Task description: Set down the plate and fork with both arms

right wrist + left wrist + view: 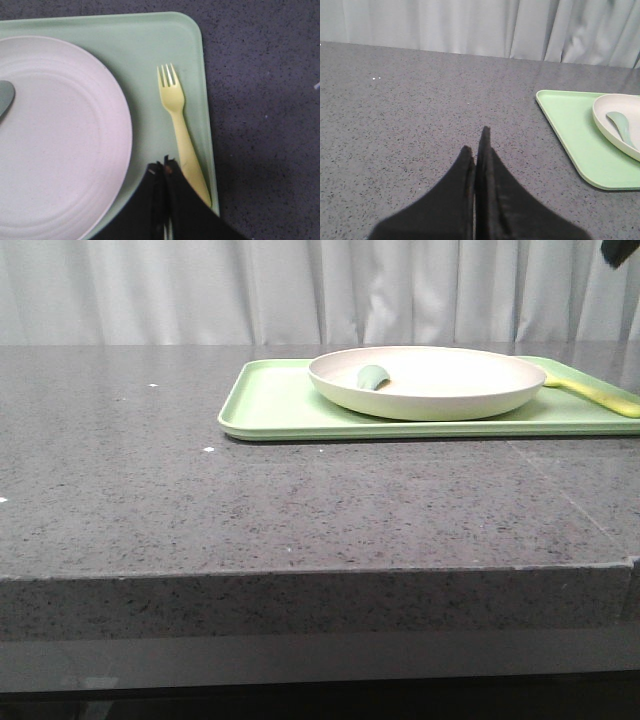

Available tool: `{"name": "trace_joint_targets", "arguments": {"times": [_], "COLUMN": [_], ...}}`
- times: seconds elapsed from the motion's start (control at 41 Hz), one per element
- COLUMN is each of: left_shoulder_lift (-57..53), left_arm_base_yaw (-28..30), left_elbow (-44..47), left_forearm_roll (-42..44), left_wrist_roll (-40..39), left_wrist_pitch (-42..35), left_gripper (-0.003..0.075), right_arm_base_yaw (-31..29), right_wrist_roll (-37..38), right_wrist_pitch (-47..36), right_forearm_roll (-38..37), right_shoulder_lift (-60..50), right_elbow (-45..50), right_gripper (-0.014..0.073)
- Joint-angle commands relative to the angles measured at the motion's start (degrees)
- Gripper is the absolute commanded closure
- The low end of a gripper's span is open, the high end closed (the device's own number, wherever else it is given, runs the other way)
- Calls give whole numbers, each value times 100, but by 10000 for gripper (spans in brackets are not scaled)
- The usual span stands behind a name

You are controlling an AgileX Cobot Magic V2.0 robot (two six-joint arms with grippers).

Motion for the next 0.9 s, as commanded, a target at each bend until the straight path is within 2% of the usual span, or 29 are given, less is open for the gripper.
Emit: {"name": "trace_joint_targets", "arguments": {"times": [0.0, 0.171, 0.633, 0.877], "left_shoulder_lift": [-10, -10, -10, -10], "left_arm_base_yaw": [9, 9, 9, 9], "left_elbow": [-174, -174, -174, -174], "left_forearm_roll": [10, 10, 10, 10], "left_wrist_roll": [10, 10, 10, 10], "left_wrist_pitch": [-476, -476, -476, -476], "left_gripper": [739, 739, 739, 739], "right_arm_base_yaw": [-20, -20, -15, -15], "right_wrist_roll": [-187, -327, -651, -651], "right_wrist_pitch": [-136, -230, -2186, -2868], "right_forearm_roll": [163, 333, 333, 333], "right_shoulder_lift": [-577, -1410, -4768, -6422], "right_elbow": [-78, 522, 4214, 5724], "right_gripper": [657, 657, 657, 657]}}
